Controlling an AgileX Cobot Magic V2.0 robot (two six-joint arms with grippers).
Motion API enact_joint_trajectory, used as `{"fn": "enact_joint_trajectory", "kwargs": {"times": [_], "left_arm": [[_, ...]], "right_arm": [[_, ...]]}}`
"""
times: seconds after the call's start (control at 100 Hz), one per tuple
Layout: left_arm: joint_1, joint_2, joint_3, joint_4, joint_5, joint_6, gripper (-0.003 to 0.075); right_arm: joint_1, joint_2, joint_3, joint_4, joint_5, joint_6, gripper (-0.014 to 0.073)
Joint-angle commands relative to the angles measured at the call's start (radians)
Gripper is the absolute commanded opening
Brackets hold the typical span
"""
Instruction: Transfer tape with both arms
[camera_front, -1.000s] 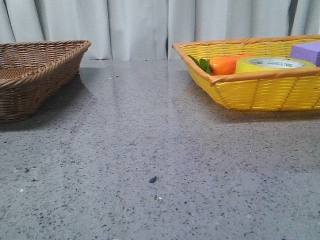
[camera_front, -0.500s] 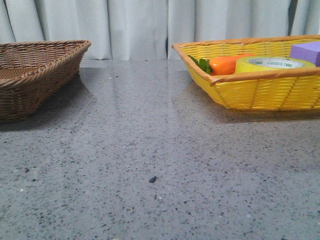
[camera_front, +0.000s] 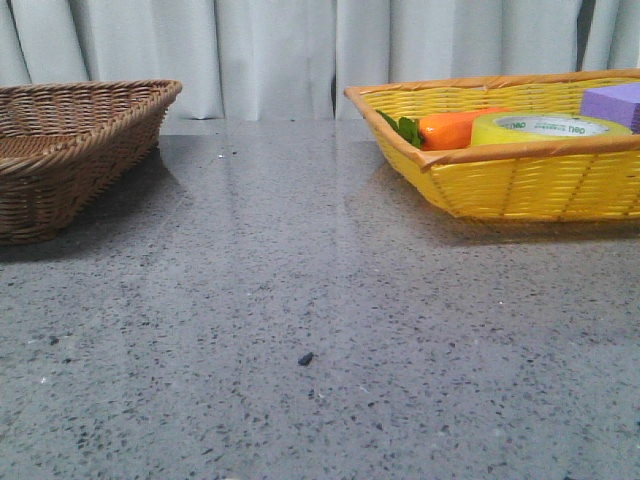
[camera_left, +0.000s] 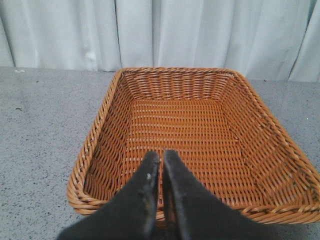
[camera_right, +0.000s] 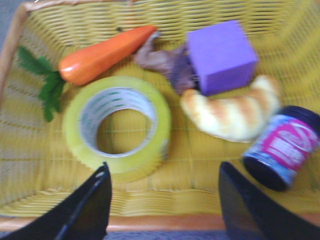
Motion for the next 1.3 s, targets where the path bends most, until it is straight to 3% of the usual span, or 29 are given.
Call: {"fn": "enact_joint_trajectory", "kwargs": {"times": [0.0, 0.25, 0.46, 0.64, 1.01, 1.29], "left_arm": [[0.002, 0.014, -0.037, -0.01, -0.07, -0.006, -0.0021], [0.002, 0.014, -0.037, -0.01, -0.07, -0.006, -0.0021], [0.002, 0.014, -0.037, -0.01, -0.07, -0.006, -0.0021], [0.002, 0.014, -0.037, -0.01, -0.07, -0.006, -0.0021], [0.002, 0.014, -0.037, -0.018, -0.07, -0.006, -0.0021], [0.002, 0.014, -0.037, -0.019, -0.07, -0.006, -0.0021]], "right_arm": [[0.064, 0.078, -0.124, -0.003, 0.018, -0.013, 0.0433], [0.196, 0.366, -0.389, -0.003, 0.189, -0.013, 0.0433], [0.2, 0.551, -0.522, -0.003, 0.281, -0.013, 0.0433], [0.2, 0.643, -0.542, -0.003, 0.309, -0.013, 0.0424], [0.2, 0.684, -0.542, -0.003, 0.312, -0.013, 0.0106], [0.2, 0.684, -0.558, -0.005, 0.334, -0.013, 0.0076]]}}
